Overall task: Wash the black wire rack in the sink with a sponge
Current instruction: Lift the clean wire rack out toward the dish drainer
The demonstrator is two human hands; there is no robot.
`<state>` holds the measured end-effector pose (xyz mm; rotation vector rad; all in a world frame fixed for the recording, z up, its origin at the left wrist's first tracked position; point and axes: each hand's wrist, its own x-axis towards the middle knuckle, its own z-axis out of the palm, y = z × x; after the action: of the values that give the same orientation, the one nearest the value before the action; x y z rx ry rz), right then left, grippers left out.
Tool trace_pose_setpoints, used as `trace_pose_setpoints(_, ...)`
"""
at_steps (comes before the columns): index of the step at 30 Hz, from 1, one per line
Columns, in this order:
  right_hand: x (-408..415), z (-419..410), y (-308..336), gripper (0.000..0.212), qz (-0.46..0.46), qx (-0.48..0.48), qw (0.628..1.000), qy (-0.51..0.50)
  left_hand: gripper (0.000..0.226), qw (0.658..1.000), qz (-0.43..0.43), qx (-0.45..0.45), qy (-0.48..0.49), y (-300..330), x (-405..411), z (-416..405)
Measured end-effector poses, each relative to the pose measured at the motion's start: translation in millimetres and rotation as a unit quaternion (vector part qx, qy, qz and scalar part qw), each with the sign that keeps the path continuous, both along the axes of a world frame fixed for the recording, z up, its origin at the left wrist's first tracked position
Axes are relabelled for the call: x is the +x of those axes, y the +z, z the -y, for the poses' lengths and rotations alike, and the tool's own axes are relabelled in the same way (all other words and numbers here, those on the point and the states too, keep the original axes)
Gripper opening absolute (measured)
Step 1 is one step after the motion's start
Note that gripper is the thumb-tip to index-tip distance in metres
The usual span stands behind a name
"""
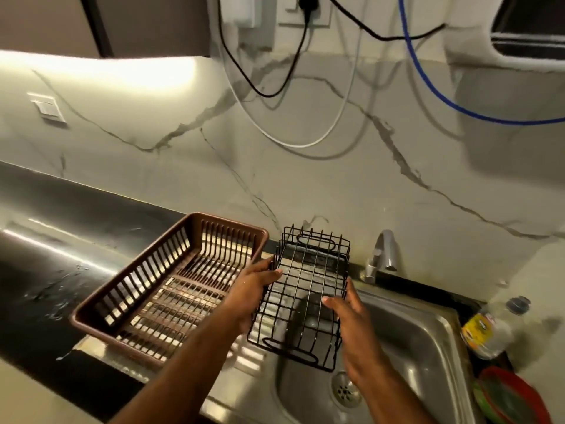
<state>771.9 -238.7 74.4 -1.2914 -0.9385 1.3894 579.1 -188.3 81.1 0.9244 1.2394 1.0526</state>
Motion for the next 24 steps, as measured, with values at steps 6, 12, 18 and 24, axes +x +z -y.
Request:
trace_pose_setpoints(6,-86,-23,28,0.082,-0.014,0.033,0.999,-0.015,0.032,1.000,0.024,0.011,-0.013,29,-88,-31)
trace_pose_setpoints(12,-185,-51,26,0.088,-0.011,0.046,0.999,-0.007,0.057,1.000,0.018,0.012,-0.008,23,-187,-65)
trace_pose_setpoints(18,-263,-79,1,0.100,0.041,0.017,0.999,-0.007,0.031,1.000,0.007,-0.015,-0.017,7,-258,-79)
trace_pose_setpoints(24,-303,-94,-29,0.095,0.084,-0.047,0.995,-0.024,0.041,0.998,-0.028,-0.047,-0.011,-29,-293,-96)
